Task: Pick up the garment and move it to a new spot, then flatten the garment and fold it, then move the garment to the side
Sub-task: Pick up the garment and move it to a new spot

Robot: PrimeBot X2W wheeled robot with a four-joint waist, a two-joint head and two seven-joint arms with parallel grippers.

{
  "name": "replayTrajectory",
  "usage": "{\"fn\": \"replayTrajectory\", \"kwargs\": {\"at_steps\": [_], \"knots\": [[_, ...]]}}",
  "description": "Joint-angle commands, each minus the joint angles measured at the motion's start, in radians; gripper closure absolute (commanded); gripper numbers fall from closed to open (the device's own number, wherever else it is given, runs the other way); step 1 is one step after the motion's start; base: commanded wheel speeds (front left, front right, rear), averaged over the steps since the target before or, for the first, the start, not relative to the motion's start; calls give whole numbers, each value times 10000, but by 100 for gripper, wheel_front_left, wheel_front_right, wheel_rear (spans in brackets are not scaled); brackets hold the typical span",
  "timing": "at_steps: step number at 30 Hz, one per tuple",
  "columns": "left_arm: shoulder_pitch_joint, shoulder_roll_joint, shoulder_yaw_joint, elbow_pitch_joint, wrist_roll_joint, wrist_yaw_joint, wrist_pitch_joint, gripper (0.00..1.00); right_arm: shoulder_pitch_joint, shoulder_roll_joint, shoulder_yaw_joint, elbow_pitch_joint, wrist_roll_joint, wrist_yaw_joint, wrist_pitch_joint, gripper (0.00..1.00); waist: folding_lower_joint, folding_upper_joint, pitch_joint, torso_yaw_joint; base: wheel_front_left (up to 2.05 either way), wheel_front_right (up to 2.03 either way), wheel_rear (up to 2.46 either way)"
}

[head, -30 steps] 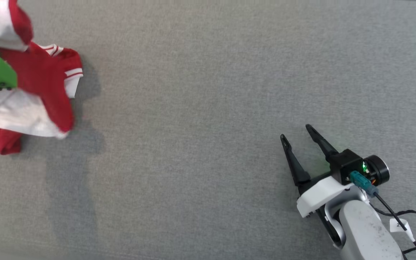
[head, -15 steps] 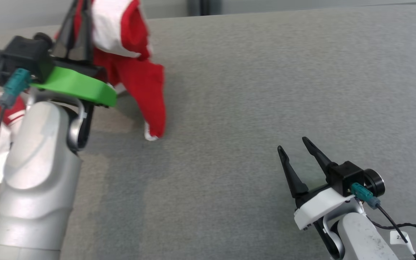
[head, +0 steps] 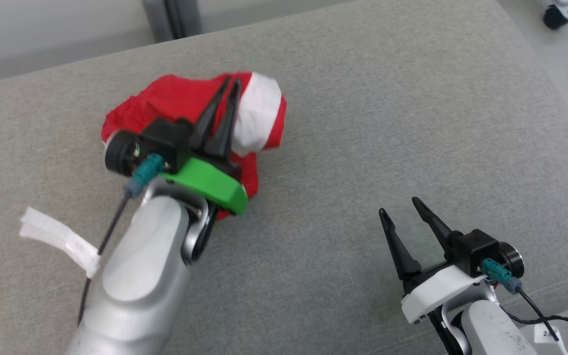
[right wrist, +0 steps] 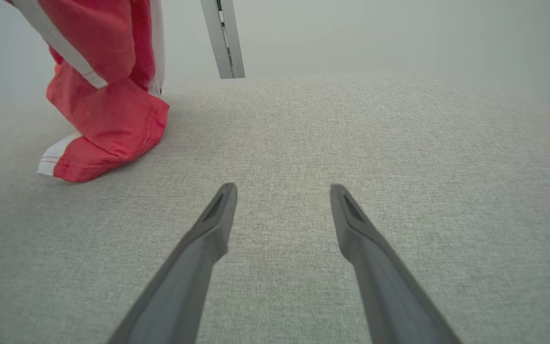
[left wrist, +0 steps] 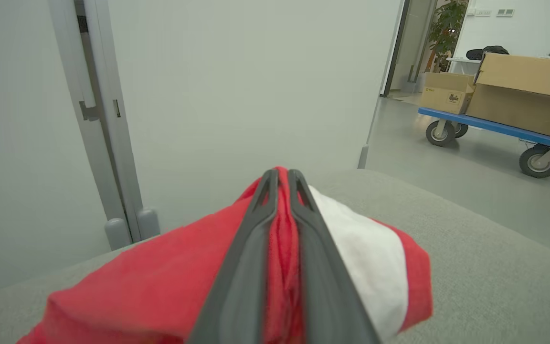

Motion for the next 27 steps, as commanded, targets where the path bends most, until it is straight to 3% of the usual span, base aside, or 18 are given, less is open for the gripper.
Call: {"fn": "replayTrajectory", "kwargs": {"at_steps": [1, 19, 27], "knots": [[370, 19, 56, 42, 145, -45, 5, 0, 39, -29, -13, -11, 59, -14, -3, 0, 0, -1, -10, -184, 0, 0, 0], [4550, -90, 3495, -961, 1523, 249, 5, 0, 508, -32, -307, 297, 10, -14, -3, 0, 0, -1, -1256, 885, 0, 0, 0], [6359, -197, 4188, -1582, 2225, 77, 6, 0, 974, -30, -361, 395, -10, -14, -4, 0, 0, -1, -1797, 1200, 0, 0, 0]]}}
